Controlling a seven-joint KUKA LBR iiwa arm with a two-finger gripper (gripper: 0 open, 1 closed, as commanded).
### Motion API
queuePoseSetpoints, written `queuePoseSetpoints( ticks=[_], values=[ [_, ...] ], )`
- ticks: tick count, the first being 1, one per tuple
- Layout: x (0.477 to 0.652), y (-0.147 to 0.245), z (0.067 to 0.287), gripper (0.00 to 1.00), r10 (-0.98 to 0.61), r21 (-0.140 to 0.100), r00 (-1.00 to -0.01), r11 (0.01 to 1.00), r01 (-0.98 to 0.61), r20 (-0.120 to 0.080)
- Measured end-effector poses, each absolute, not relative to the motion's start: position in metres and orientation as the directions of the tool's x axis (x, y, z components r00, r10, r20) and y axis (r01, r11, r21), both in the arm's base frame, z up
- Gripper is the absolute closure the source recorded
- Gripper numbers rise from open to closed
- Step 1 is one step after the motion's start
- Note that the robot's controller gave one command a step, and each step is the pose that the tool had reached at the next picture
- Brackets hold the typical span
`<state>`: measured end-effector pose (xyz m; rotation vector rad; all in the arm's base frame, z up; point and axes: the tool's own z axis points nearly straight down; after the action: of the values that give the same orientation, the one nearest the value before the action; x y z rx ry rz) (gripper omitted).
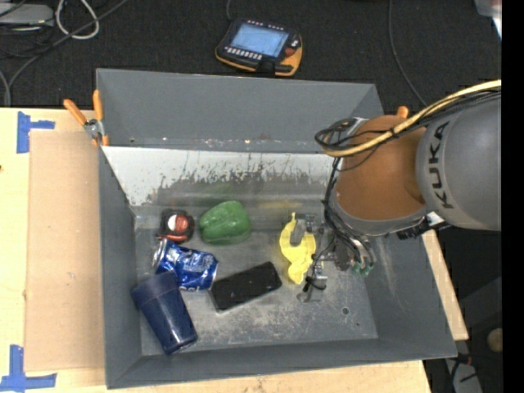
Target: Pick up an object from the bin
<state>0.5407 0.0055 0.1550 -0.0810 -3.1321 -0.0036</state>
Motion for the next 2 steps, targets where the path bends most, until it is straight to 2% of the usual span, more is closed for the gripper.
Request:
queuePoseSetpoints(
  ticks=[1, 2],
  values=[
    [0.5379, 0.0219, 0.1366, 0.0, 0.141, 0.002, -0.99, 0.99, 0.141, 0.007],
    [0.5391, 0.0218, 0.1367, 0.0, 0.133, 0.001, -0.991, 0.991, 0.133, 0.005]
  ],
)
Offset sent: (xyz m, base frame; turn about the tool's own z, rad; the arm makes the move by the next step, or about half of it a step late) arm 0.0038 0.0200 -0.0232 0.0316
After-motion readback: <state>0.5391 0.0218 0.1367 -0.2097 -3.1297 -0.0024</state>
